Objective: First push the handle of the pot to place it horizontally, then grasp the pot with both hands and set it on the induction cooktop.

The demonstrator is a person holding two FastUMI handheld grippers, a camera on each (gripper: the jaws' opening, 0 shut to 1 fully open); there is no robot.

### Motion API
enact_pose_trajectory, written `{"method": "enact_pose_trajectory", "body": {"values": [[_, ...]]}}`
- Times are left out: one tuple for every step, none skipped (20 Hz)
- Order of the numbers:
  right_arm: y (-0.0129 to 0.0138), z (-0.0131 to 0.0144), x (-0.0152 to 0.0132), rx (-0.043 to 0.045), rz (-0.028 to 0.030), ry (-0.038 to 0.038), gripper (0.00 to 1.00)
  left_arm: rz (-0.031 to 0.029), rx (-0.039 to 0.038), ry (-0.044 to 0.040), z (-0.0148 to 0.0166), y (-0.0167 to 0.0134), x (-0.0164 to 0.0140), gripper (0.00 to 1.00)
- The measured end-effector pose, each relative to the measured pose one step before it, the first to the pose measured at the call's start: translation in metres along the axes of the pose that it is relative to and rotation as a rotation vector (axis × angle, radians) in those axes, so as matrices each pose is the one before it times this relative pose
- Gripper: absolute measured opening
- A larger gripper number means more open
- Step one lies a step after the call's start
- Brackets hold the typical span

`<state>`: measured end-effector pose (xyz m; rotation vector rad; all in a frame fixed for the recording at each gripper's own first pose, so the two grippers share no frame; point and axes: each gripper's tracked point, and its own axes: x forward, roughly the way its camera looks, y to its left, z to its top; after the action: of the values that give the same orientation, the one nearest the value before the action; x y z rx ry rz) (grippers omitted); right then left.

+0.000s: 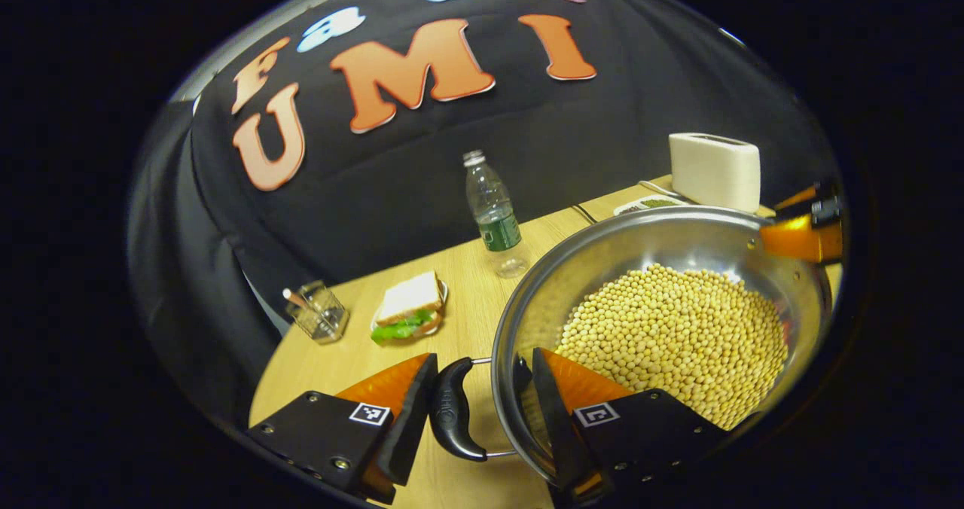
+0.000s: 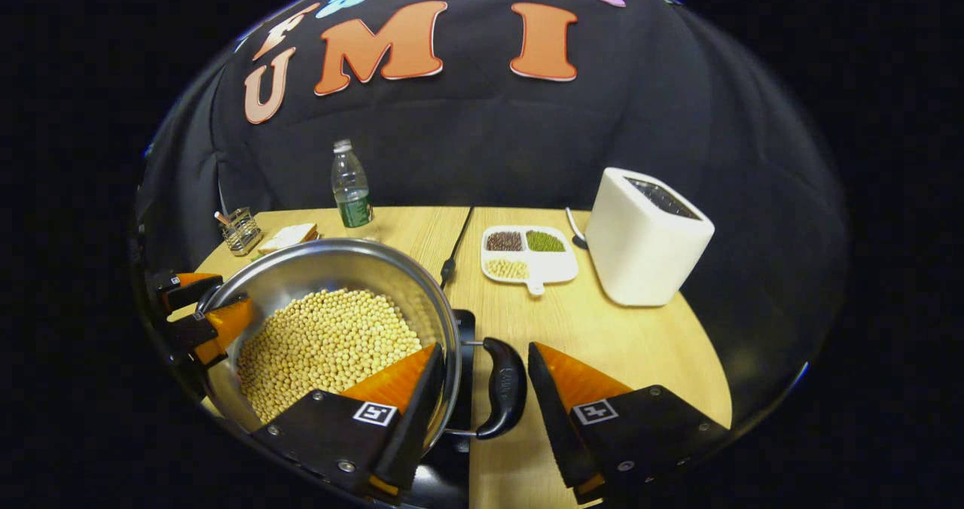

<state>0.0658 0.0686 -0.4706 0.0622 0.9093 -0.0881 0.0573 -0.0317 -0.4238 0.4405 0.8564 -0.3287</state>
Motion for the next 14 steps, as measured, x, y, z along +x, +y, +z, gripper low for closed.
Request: {"method": "enact_pose_trajectory", "body": {"values": [[-0.004, 0.00999, -0.00807, 0.00183, -0.01446, -0.03143, 0.76, 0.01571, 0.01636, -0.01427, 0.00383, 0.00397, -0.00599, 0.75], [-0.00407, 0.01215, -0.008, 0.00473, -0.00891, -0.0361, 0.78, 0.00337, -0.00889, -0.02579, 0.00834, 0.00201, -0.00517, 0.77], [-0.00353, 0.01281, -0.00831, 0.00702, -0.00573, -0.04011, 0.82, 0.01087, -0.02084, -0.02414, 0.00869, 0.00789, -0.00914, 0.77], [-0.00382, 0.01402, -0.01101, 0.00435, -0.00157, -0.04129, 0.83, 0.01748, -0.02475, -0.02223, 0.01198, 0.01067, -0.0075, 0.77], [-0.00359, 0.01222, -0.00955, 0.00362, -0.00168, -0.03722, 0.86, 0.01576, -0.03012, -0.02049, 0.01205, 0.01292, -0.01164, 0.77], [-0.00375, 0.01489, -0.01059, 0.00232, -0.00078, -0.03662, 0.87, 0.01294, -0.03621, -0.0226, 0.01465, 0.01145, -0.00842, 0.77], [-0.00112, 0.014, -0.00918, 0.0005, 0.00003, -0.03559, 0.91, 0.01179, -0.03763, -0.0273, 0.01462, 0.0104, -0.00953, 0.77], [-0.00104, 0.01369, -0.01038, -0.00174, 0.00276, -0.03534, 0.92, 0.01292, -0.03837, -0.02862, 0.01839, 0.00979, -0.00669, 0.77], [-0.00032, 0.01533, -0.00988, -0.00232, 0.00613, -0.03484, 0.94, 0.01091, -0.0374, -0.03086, 0.01709, 0.01148, -0.00997, 0.77], [-0.00057, 0.01529, -0.00913, -0.00586, 0.00207, -0.0337, 0.94, 0.00886, -0.03116, -0.03293, 0.01958, 0.01009, -0.00776, 0.77], [0.00112, 0.01577, -0.00888, -0.00459, 0.00191, -0.03725, 0.94, 0.00763, -0.0257, -0.03299, 0.01809, 0.0099, -0.0101, 0.77], [-0.00139, 0.01642, -0.00812, -0.00584, -0.00005, -0.03754, 0.94, 0.00998, -0.02067, -0.03527, 0.02003, 0.00863, -0.00892, 0.77], [0.00215, 0.01592, -0.00914, -0.00492, 0.00538, -0.03858, 0.94, 0.01072, -0.01722, -0.03708, 0.01918, 0.00974, -0.01035, 0.77], [0.00042, 0.01693, -0.00895, -0.0063, 0.00603, -0.04006, 0.94, 0.00991, -0.0146, -0.03533, 0.01906, 0.00649, -0.00605, 0.77]]}}
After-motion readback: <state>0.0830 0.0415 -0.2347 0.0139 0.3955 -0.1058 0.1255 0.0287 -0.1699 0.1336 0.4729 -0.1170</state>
